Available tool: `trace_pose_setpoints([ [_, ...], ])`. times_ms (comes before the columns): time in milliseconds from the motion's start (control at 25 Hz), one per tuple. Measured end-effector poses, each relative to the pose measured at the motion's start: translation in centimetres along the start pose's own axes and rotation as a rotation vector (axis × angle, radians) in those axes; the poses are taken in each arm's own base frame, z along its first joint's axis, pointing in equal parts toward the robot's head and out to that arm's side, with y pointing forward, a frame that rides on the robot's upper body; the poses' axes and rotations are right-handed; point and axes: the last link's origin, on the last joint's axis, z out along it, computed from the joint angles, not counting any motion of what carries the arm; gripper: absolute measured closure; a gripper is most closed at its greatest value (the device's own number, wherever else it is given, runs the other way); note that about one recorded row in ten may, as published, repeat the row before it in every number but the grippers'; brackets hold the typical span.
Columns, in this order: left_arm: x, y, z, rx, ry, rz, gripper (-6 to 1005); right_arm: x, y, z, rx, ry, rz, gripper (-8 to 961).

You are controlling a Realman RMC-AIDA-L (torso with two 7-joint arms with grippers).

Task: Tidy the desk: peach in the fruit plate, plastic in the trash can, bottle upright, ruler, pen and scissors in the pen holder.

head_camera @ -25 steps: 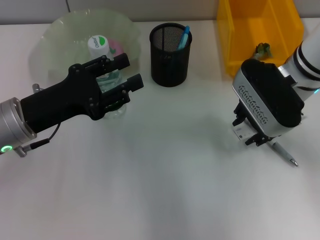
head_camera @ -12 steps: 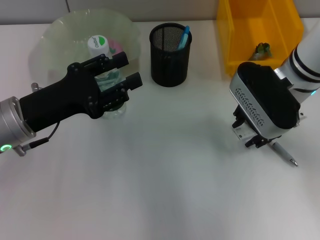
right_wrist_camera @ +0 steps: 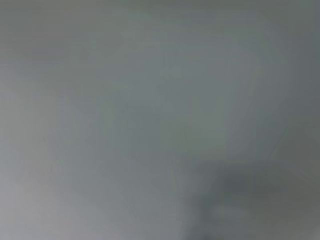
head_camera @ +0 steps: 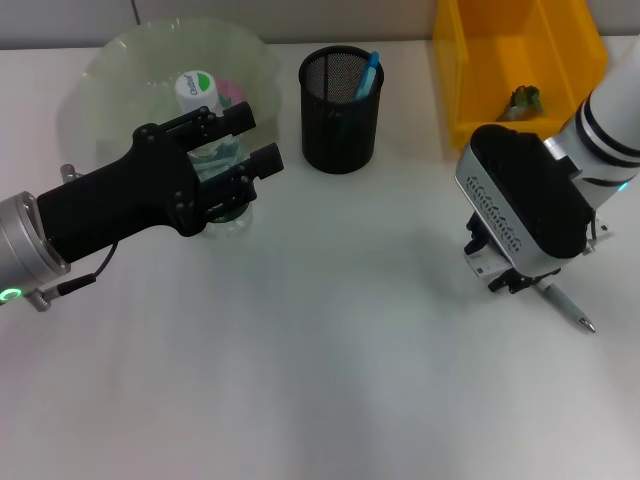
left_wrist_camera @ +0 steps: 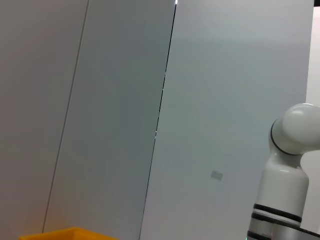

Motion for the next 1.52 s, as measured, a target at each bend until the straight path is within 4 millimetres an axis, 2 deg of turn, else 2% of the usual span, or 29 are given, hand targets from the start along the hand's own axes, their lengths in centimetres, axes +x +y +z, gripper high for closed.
trace_pose_setpoints([
  [200,0.0,0.0,0.0,0.001,-0.001,0.002,412,-0.2,0.1,0.2,-0.007,0.006,-0.005,515],
  [480,0.1,-0.1,-0.1,0.003,-0.001,0.003,412,-0.2,0.2,0.3,-0.001,0.008,0.003,584],
  [680,0.0,-0.1,-0.1,0.004,-0.002,0.002,412,-0.3,-0.2,0.0,0.032,0.003,0.022,584],
  [840,0.0,-0.1,-0.1,0.005,-0.002,0.002,412,-1.2,-0.6,-1.3,0.086,-0.051,0.058,585],
  [960,0.0,-0.1,-0.1,0.005,-0.001,0.002,412,-1.9,-0.8,-2.7,0.128,-0.101,0.093,585],
  [1000,0.1,-0.1,-0.1,0.005,0.001,0.003,412,-2.1,-0.9,-3.8,0.175,-0.134,0.134,585],
  [1120,0.3,-0.2,-0.3,0.008,0.007,0.014,412,-2.1,-0.9,-4.9,0.226,-0.16,0.182,585],
  [1320,0.7,-0.6,-0.7,0.028,0.009,0.034,412,-2.9,-1.6,-8.2,0.41,-0.292,0.338,586],
  [1520,1.3,-1.0,-0.7,0.027,0.002,0.078,413,-3.4,-3.6,-10.7,0.64,-0.454,0.482,584],
])
